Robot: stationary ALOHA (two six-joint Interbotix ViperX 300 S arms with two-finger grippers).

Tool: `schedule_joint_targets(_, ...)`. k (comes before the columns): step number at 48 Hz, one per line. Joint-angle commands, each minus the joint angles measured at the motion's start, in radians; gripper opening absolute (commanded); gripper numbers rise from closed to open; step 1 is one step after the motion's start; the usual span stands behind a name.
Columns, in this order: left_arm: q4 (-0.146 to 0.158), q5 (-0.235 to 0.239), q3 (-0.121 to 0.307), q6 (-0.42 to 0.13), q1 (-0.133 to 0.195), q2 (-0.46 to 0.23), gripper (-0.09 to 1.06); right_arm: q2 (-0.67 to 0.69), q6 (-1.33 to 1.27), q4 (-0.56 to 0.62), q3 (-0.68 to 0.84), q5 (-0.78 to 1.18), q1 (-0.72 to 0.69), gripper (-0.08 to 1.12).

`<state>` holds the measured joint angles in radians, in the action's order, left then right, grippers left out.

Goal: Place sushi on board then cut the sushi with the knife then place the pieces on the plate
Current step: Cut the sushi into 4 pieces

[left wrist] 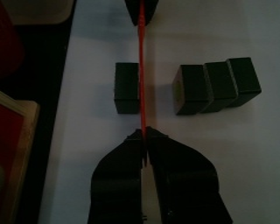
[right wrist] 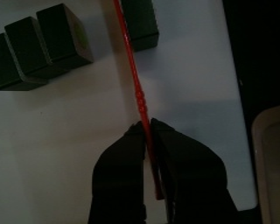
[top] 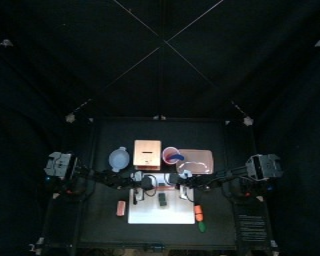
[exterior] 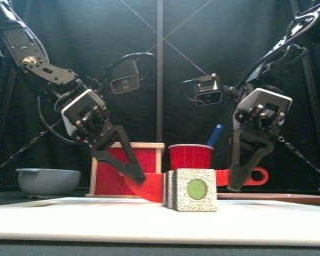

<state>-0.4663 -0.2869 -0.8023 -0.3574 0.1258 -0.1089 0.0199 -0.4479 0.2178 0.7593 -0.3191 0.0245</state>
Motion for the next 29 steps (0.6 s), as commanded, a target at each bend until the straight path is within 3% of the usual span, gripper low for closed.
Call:
schedule_joint_targets(1, 0.02, -0.005, 0.017, 0.002, 0.006, 0.071, 0.42, 0.075, -0.005, 0.0, -0.032, -0.029, -0.012, 0.42)
schedule_joint_targets(7, 0.043, -0.005, 0.008, 0.002, 0.026, 0.129, 0.42, 0.137, -0.012, -0.006, -0.035, -0.055, -0.005, 0.42)
schedule_joint_targets(12, 0.049, -0.005, 0.0, 0.003, 0.061, 0.155, 0.42, 0.175, -0.015, -0.015, -0.029, -0.057, 0.021, 0.42)
schedule_joint_targets(21, 0.049, -0.005, 0.002, 0.005, 0.143, 0.146, 0.42, 0.189, -0.015, -0.049, -0.025, -0.058, 0.077, 0.42)
schedule_joint_targets(29, 0.037, -0.005, 0.011, 0.009, 0.173, 0.115, 0.42, 0.176, -0.015, -0.077, -0.018, -0.058, 0.103, 0.42)
